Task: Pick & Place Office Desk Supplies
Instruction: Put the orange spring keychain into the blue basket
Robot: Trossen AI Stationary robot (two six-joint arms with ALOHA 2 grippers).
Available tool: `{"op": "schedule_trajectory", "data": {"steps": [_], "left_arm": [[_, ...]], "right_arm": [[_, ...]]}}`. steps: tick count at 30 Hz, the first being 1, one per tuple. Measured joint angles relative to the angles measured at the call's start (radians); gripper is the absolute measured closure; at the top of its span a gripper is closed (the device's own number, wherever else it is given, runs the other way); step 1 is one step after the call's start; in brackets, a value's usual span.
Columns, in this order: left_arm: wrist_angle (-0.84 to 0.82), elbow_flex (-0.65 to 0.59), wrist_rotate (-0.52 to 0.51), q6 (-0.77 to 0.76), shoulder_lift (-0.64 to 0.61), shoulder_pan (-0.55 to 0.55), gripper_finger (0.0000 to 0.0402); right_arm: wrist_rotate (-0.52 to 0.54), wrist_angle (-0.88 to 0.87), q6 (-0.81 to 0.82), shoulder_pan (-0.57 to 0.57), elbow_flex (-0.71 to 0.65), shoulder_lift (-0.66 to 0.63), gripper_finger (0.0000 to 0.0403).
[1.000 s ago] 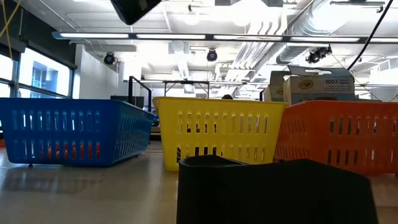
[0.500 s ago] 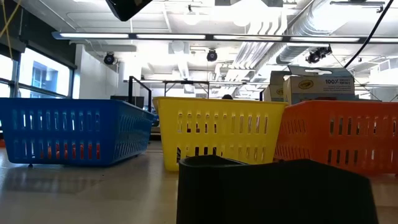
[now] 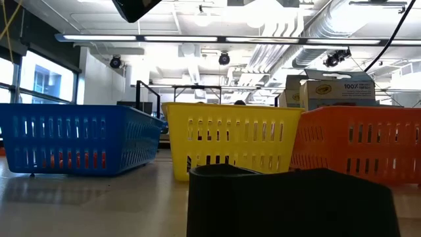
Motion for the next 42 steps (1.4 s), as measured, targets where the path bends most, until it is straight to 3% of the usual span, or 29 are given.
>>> {"op": "schedule_trajectory", "data": {"steps": [9,17,30,35,42], "left_arm": [[0.000,0.000,-0.001,0.015,0.000,0.000,0.0149],[0.000,0.000,-0.002,0.015,0.000,0.000,0.0149],[0.000,0.000,-0.002,0.015,0.000,0.000,0.0149],[0.000,0.000,-0.002,0.015,0.000,0.000,0.0149],[0.000,0.000,-0.002,0.015,0.000,0.000,0.0149]], "right_arm": [[-0.104,0.015,-0.059,-0.025,0.000,0.071,0.0268],[-0.100,-0.016,-0.069,-0.042,0.000,0.076,0.0264],[-0.183,-0.020,-0.062,-0.097,0.005,0.170,0.0269],[-0.193,-0.031,-0.058,-0.106,0.004,0.174,0.0305],[-0.191,-0.026,-0.063,-0.107,0.003,0.175,0.0388]]}}
